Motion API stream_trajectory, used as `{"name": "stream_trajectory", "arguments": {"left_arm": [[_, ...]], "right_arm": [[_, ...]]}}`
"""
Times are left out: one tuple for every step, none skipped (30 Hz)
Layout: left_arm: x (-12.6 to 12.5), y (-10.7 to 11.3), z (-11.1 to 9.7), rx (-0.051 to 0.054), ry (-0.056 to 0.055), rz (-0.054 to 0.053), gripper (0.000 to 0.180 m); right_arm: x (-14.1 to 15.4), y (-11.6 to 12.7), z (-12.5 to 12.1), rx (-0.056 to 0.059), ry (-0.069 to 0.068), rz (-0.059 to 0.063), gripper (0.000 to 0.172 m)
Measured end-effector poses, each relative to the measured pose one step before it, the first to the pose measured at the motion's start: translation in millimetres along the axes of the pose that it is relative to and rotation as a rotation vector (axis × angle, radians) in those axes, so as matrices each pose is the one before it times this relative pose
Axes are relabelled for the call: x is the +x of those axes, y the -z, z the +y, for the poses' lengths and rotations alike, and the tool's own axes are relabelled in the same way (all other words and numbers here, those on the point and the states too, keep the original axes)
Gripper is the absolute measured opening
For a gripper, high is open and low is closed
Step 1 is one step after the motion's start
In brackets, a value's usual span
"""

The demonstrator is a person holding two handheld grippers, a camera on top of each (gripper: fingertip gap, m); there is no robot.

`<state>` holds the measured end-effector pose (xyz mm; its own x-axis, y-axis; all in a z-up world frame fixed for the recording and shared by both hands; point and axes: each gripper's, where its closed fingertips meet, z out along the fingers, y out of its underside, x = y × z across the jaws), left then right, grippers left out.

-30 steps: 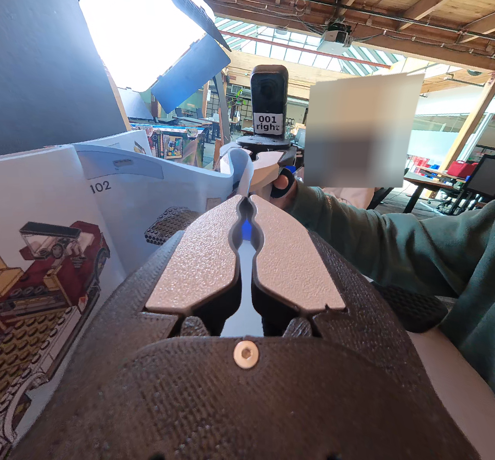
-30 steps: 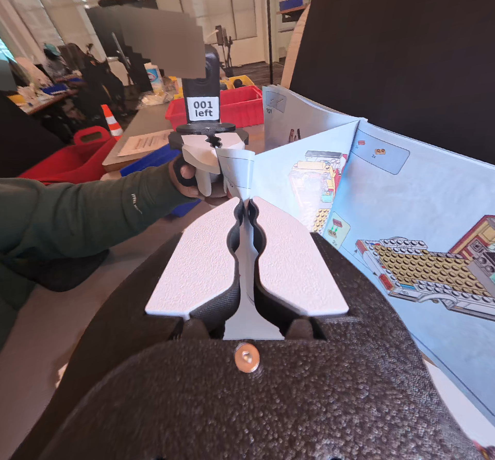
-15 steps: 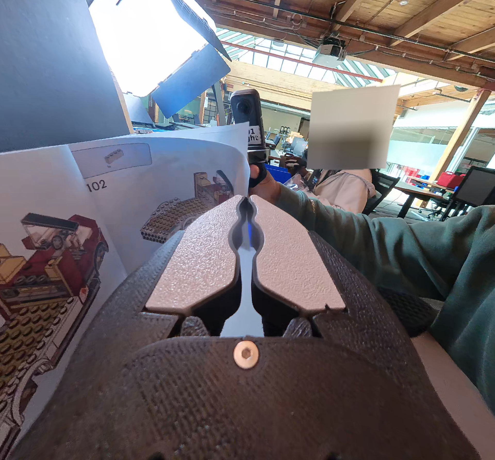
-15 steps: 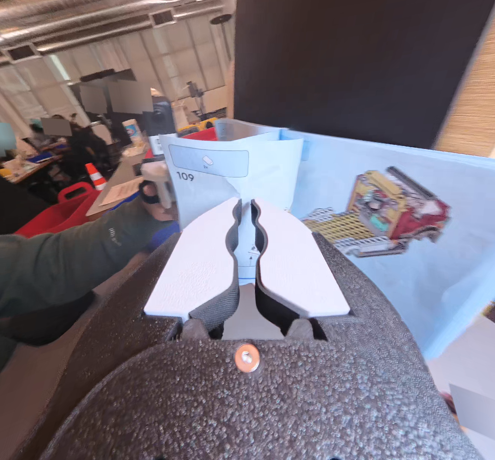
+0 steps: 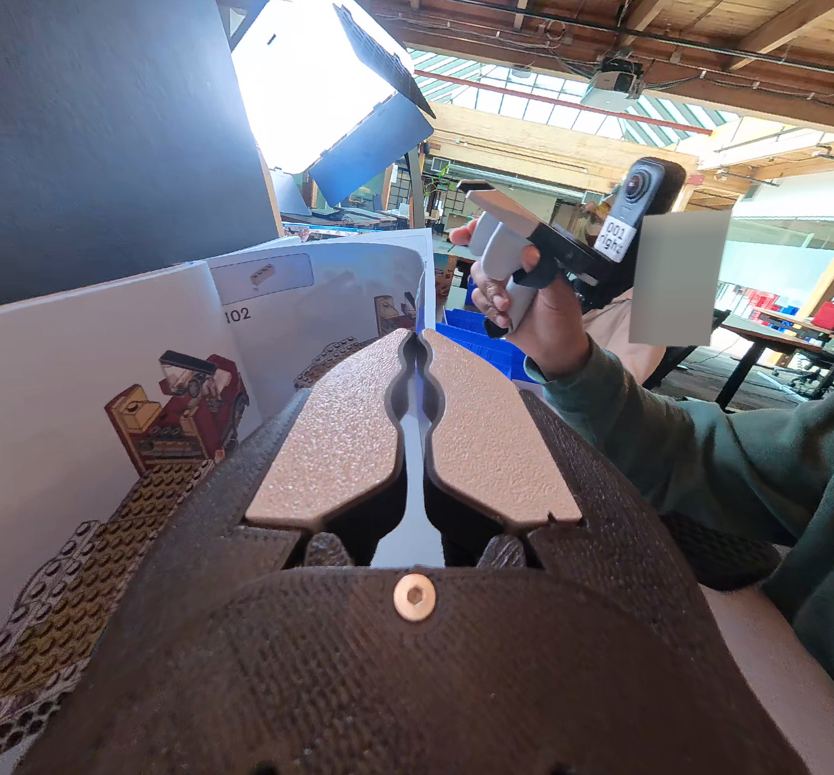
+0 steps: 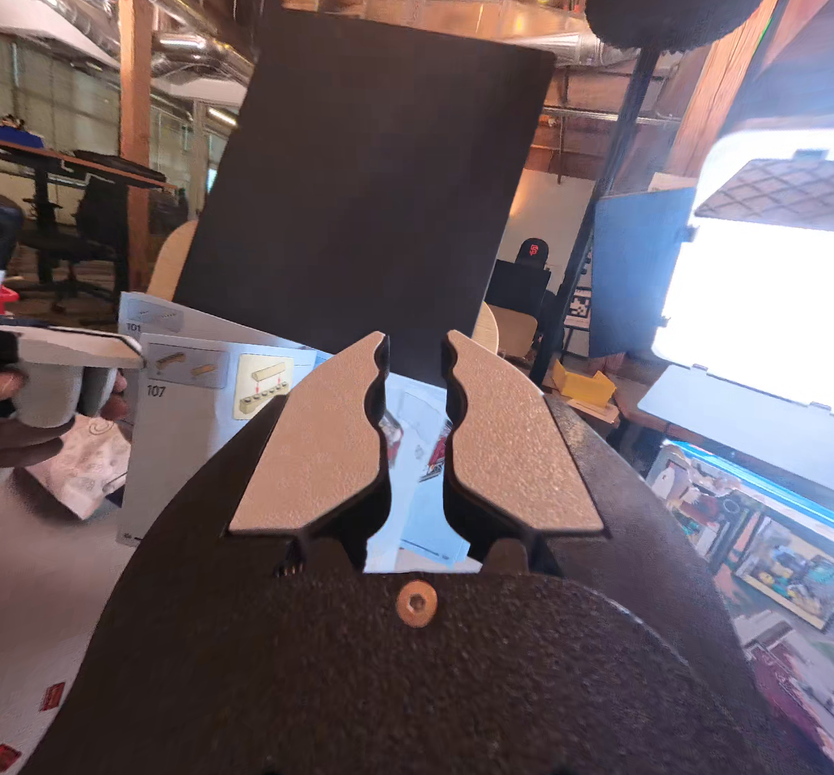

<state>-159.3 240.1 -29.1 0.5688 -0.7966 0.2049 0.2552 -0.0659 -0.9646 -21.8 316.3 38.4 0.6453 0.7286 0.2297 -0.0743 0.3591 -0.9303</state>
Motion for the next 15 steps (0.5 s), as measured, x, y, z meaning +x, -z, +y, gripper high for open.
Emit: {"name": "stream_trajectory", "arguments": {"left_arm": [[-1.1,2.05,-0.96,-0.0016,-0.0002,-0.0085,0.0],[-1.59,2.74,-1.78,0.0007,-0.0025,-0.012,0.0],[-2.23,3.37,-2.37,0.0026,-0.0027,-0.0162,0.0],[-2.57,3.84,-1.95,-0.0025,0.0014,-0.0161,0.0],[-3.0,4.24,-2.04,-0.0023,-0.0008,-0.018,0.0],[-3.68,4.71,-2.13,-0.0019,-0.0045,-0.0215,0.0],[-5.04,5.01,-0.96,-0.0094,-0.006,-0.0288,0.0],[-6.53,5.21,-0.36,-0.0123,-0.0093,-0.0366,0.0],[-7.96,5.34,0.1,-0.0146,-0.0087,-0.0427,0.0],[-9.39,5.54,0.53,-0.0159,-0.0114,-0.047,0.0],[-9.72,5.77,0.13,-0.0119,-0.0077,-0.0438,0.0],[-9.83,5.94,-0.03,-0.0105,-0.0004,-0.0399,0.0],[-10.05,5.83,0.17,-0.0123,-0.0036,-0.0391,0.0],[-10.42,5.38,0.18,-0.0123,-0.0135,-0.0419,0.0],[-9.8,4.39,1.18,-0.0171,-0.0151,-0.0389,0.0]], "right_arm": [[-7.8,0.97,-1.85,0.0006,0.0225,-0.0103,0.02],[-8.02,0.22,-0.17,-0.0008,0.0223,-0.0072,0.019],[-8.79,0.23,-0.25,0.0099,0.0299,-0.0042,0.01],[-12.09,-0.63,0.85,0.0111,0.0323,-0.02,0.0],[-15.75,-4.1,6.25,-0.0193,0.0108,-0.0479,0.0],[-17.09,-8.33,13.37,-0.058,-0.0236,-0.0677,0.0],[-14.76,-12.18,17.3,-0.0709,-0.0421,-0.0683,0.0],[-7.4,-14.97,19.87,-0.0749,-0.0332,-0.0392,0.0],[1.88,-16.79,23.07,-0.0929,-0.0088,0.0016,0.0],[8.52,-16.15,21.13,-0.0851,0.0029,0.0332,0.0],[10.04,-12.56,13.44,-0.0445,0.003,0.0422,0.0],[8.43,-8.34,7.75,-0.0213,0.018,0.0343,0.0],[8.42,-5.77,5.36,-0.0212,0.0381,0.0396,0.0],[8.87,-4.54,3.97,-0.0172,0.0455,0.0464,0.0],[9.06,-4.02,2.87,-0.012,0.0373,0.0458,0.0]]}}
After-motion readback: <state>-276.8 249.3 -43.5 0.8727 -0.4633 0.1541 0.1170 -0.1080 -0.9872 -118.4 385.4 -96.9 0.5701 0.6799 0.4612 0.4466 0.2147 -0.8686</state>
